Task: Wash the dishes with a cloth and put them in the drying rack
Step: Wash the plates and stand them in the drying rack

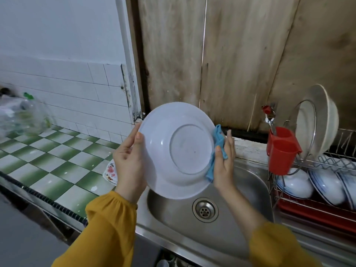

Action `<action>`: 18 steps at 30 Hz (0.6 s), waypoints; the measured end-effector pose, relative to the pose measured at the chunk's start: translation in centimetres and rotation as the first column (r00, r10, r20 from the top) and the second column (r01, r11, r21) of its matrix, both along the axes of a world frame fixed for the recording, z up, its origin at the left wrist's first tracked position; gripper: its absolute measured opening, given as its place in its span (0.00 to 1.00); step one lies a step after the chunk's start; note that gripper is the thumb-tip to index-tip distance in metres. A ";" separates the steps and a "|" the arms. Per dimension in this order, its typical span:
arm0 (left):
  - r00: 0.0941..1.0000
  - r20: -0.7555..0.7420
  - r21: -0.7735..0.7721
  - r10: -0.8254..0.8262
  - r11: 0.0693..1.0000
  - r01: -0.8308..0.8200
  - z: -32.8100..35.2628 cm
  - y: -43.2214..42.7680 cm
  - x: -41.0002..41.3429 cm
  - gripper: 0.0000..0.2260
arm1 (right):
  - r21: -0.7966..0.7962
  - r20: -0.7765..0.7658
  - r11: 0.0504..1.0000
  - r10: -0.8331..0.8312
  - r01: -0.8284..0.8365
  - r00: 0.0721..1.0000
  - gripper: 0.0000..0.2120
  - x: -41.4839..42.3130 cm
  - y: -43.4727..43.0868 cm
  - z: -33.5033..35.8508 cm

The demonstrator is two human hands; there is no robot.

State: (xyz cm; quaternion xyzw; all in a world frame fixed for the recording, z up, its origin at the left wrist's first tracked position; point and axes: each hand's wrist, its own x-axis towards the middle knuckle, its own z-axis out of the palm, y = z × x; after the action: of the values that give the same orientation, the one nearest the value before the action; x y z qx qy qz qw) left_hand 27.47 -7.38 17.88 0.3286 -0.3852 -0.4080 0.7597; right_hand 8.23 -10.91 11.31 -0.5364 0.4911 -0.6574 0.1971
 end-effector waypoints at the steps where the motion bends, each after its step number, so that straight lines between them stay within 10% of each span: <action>1: 0.999 0.027 -0.013 -0.027 1.000 0.028 -0.1 0.2 0.0 0.12 | 0.015 0.005 1.000 0.010 -0.010 1.000 0.18 -0.5 -0.5 0.8; 13: 0.902 0.422 -0.101 -0.091 0.984 0.146 0.0 1.5 -2.5 0.12 | -0.243 -0.564 0.964 -0.049 -0.109 0.824 0.25 1.2 0.2 6.0; 18: 0.911 0.411 -0.143 -0.029 0.985 0.096 0.4 1.7 -2.9 0.11 | -0.258 -0.207 0.966 -0.043 -0.012 0.977 0.16 0.9 0.8 3.5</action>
State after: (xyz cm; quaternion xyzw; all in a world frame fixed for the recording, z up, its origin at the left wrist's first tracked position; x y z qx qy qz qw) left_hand 24.53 -5.67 18.29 0.3317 -0.5766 -0.3224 0.6734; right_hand 9.14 -10.15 14.79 -0.6204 0.4237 -0.6566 0.0673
